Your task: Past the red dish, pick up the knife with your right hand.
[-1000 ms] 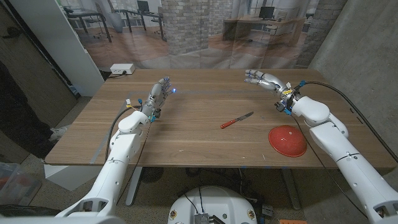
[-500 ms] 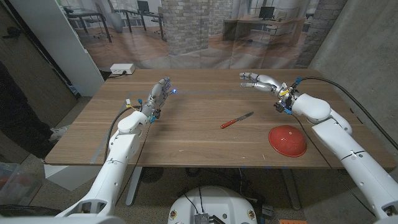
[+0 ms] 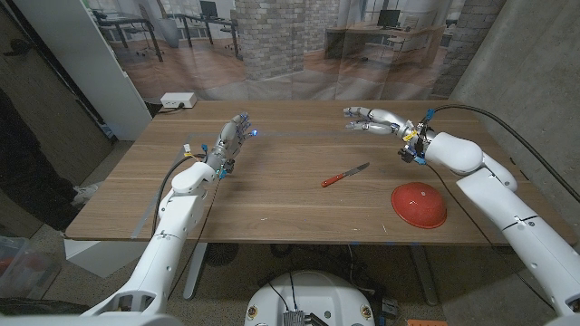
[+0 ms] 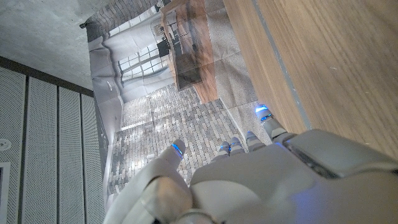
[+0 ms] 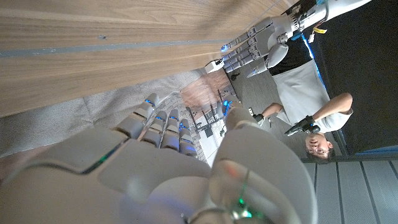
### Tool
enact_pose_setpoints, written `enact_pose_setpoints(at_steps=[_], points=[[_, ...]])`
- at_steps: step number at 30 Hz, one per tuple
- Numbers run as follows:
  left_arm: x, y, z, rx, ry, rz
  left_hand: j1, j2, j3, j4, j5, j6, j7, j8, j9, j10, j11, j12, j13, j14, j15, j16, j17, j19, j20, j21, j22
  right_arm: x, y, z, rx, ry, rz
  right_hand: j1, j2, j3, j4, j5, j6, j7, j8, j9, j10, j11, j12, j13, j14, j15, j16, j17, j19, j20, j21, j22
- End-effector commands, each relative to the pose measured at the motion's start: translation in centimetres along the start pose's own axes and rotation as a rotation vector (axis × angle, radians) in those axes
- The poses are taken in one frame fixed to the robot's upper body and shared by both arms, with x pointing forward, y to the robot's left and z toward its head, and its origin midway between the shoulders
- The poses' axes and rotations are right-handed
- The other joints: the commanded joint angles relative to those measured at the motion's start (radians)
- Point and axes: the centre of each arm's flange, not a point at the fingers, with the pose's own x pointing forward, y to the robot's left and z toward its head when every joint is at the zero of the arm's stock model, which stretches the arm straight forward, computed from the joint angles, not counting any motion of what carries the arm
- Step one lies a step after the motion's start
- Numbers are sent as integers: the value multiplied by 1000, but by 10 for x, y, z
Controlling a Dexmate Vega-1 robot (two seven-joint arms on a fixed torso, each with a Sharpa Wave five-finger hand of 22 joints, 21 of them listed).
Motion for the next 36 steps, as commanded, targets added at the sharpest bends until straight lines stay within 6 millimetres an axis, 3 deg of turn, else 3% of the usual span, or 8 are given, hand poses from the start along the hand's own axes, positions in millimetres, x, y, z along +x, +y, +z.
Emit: enact_pose_setpoints(at_steps=[1, 36], points=[[3, 0, 3, -2, -14, 1, -1, 80, -1, -6, -1, -109, 3, 4, 1, -79, 6, 6, 4, -155, 3, 3, 1, -230, 3, -7, 3, 3, -4, 11, -67, -10, 18, 7, 4, 0, -5, -2, 0, -4, -1, 3, 4, -6, -3, 4, 6, -3, 3, 1, 8, 0, 3, 2], [7, 5, 3, -7, -25, -6, -9, 69, -10, -4, -3, -101, 2, 5, 2, -72, 3, 6, 4, -150, 1, 3, 2, -223, -1, -13, 3, 12, 0, 30, -314, 24, 108, 33, -6, -6, -7, 0, -2, -14, 0, 4, 6, -14, -3, 4, 15, -19, 4, 0, 19, -10, 5, 1]])
